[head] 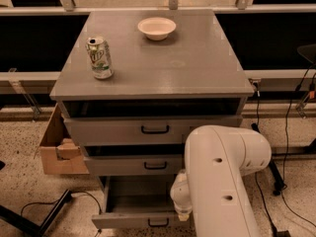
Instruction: Open bottom drawer
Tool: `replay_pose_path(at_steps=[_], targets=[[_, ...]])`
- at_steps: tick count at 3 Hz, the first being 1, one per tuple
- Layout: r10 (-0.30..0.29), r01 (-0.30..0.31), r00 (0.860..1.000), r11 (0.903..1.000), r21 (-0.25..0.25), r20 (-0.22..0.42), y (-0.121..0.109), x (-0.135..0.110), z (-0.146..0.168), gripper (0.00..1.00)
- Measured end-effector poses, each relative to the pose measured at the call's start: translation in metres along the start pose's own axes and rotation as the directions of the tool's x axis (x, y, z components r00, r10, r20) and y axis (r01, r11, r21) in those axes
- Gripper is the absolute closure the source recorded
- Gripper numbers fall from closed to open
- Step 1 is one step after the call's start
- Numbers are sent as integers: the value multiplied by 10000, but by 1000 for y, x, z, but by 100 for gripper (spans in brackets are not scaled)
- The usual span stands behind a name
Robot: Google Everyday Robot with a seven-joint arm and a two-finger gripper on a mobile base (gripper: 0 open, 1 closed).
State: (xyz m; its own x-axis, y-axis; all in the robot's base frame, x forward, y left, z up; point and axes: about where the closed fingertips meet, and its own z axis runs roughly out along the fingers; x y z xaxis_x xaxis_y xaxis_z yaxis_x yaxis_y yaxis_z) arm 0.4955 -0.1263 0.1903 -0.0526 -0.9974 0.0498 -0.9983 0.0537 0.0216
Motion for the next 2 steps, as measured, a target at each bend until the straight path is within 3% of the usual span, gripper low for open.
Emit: replay_pose_path(at_steps=[1, 2], targets=[[-2, 2, 10000, 10000, -25, -6, 1, 0, 1, 6], [-2, 2, 10000, 10000, -26, -6, 1, 0, 1, 0]])
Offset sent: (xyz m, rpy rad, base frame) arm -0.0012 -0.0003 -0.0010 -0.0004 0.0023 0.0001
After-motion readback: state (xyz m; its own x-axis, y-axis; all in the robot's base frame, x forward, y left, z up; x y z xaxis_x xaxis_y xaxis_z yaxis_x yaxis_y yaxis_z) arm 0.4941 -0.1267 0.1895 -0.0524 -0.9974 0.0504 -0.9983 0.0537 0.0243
